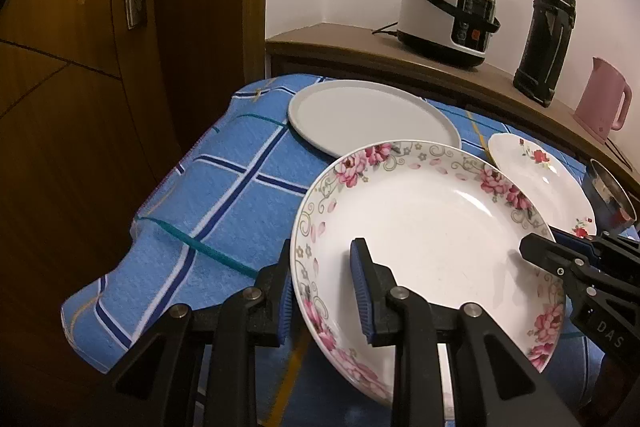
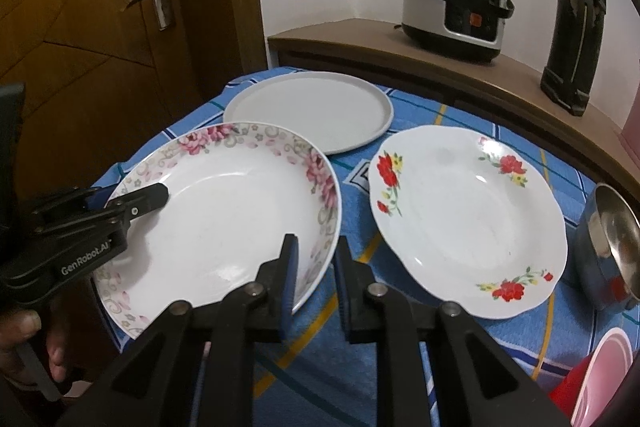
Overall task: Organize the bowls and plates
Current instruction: 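Grasp the pink-floral plate rim with both grippers and lift it, then carry the pink-floral plate with both grippers over the grey plate, then lower the pink-floral plate onto the grey plate with both grippers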
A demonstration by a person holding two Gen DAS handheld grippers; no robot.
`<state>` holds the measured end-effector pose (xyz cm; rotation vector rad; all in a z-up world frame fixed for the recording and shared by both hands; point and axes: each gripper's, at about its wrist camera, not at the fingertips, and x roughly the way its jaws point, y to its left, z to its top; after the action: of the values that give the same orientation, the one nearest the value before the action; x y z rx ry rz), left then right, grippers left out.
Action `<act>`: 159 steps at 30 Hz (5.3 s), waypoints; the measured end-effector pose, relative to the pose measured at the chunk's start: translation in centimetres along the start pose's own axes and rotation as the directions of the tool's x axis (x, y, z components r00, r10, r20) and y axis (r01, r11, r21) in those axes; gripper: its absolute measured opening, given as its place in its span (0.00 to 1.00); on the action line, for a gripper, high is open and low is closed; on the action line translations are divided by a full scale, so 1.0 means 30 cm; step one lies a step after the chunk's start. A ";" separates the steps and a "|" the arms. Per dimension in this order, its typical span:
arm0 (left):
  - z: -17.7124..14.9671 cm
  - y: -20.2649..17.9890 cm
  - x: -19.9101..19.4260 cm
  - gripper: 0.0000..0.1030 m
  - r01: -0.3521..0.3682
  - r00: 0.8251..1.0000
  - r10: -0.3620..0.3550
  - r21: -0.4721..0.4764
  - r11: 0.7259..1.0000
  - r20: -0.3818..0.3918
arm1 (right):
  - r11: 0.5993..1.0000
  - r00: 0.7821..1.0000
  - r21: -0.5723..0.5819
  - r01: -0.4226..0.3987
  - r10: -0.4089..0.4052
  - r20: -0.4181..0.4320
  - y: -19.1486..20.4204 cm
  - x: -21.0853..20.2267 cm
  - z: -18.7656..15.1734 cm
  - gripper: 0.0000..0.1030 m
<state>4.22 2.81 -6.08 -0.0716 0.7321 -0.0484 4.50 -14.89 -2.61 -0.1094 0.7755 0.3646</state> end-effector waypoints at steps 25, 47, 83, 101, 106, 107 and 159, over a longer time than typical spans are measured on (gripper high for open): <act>0.156 0.052 0.024 0.28 -0.056 0.995 0.055 0.004 0.998 0.080 | 0.999 0.999 -0.040 0.000 0.002 0.051 0.029 0.059 0.141 0.17; 0.361 0.021 0.124 0.28 -0.076 0.985 0.069 0.032 0.997 0.160 | 0.999 0.990 0.022 0.042 -0.045 0.131 -0.059 0.137 0.318 0.17; 0.463 -0.010 0.301 0.28 -0.071 0.976 0.061 0.041 0.997 0.209 | 0.988 0.978 0.095 0.120 -0.134 0.158 -0.117 0.263 0.372 0.17; 0.467 -0.018 0.356 0.28 -0.073 0.984 0.066 0.041 0.996 0.167 | 0.983 0.980 0.081 0.164 -0.172 0.102 -0.109 0.291 0.392 0.17; 0.463 -0.015 0.369 0.29 -0.070 0.987 0.063 0.042 0.997 0.150 | 0.982 0.980 0.079 0.172 -0.179 0.088 -0.110 0.296 0.392 0.17; 0.464 -0.015 0.372 0.28 -0.069 0.987 0.062 0.041 0.997 0.147 | 0.981 0.980 0.075 0.176 -0.182 0.084 -0.108 0.298 0.393 0.17; 0.473 0.028 0.477 0.28 0.007 1.000 -0.007 -0.013 1.000 -0.025 | 0.976 0.977 0.043 0.213 -0.212 -0.023 -0.111 0.358 0.423 0.18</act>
<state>24.37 3.33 -5.14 -0.0858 0.7575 -0.0512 21.16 -12.07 -1.21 -0.1518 0.7816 0.1430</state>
